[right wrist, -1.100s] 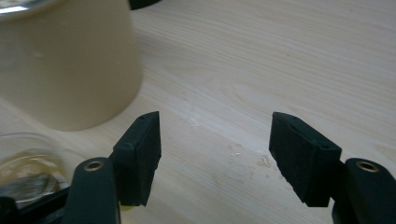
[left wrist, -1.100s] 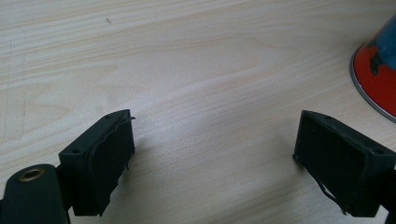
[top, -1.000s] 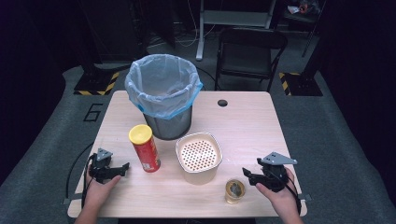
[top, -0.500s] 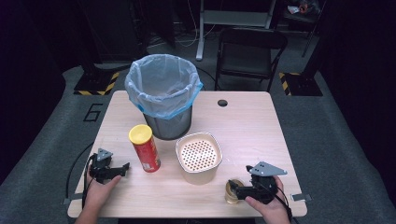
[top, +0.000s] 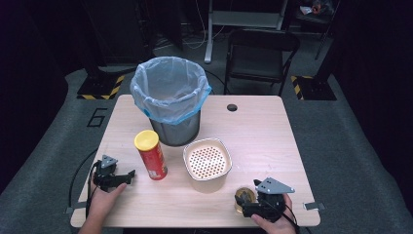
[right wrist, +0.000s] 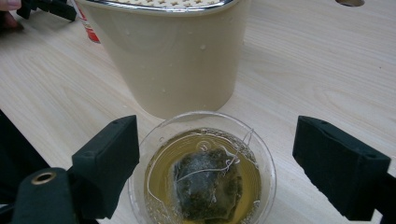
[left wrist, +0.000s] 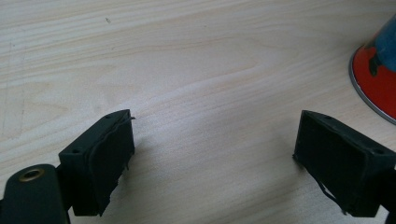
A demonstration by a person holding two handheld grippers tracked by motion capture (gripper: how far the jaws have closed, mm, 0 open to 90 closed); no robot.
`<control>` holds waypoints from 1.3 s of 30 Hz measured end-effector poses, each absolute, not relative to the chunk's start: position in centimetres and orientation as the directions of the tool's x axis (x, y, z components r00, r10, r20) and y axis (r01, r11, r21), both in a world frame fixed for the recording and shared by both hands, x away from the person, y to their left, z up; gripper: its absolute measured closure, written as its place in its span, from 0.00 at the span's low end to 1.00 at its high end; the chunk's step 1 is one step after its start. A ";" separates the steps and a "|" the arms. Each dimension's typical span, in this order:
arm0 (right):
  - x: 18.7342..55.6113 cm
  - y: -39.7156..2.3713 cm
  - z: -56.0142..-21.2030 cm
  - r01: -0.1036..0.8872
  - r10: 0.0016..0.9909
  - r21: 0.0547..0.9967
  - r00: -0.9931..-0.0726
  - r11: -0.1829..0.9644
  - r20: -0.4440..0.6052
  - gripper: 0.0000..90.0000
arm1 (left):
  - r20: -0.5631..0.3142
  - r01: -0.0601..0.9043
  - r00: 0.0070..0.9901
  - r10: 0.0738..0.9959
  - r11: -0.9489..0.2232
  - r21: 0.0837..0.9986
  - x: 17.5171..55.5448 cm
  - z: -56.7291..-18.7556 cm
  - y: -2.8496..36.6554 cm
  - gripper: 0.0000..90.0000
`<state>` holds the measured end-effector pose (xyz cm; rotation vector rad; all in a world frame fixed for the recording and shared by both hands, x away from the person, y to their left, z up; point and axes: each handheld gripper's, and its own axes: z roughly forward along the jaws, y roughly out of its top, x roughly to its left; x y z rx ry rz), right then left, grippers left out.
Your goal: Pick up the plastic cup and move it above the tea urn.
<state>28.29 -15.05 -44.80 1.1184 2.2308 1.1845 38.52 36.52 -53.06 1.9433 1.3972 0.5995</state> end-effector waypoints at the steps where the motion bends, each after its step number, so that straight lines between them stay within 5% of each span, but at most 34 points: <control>1: 28.2 -15.1 -44.8 0.471 0.792 0.819 -0.609 0.327 0.034 0.16 | -0.013 0.643 0.324 0.946 -0.210 0.737 38.5 -53.1 36.5 0.13; 17: 27.8 -14.0 -46.9 0.474 0.818 0.807 -0.575 0.352 -0.019 0.14 | -0.015 0.645 0.325 0.946 -0.210 0.735 38.5 -53.0 36.5 0.13; 39: 27.9 -13.7 -48.3 0.491 0.824 0.793 -0.567 0.361 -0.025 0.27 | -0.009 0.631 0.323 0.946 -0.208 0.747 38.7 -53.2 36.4 0.13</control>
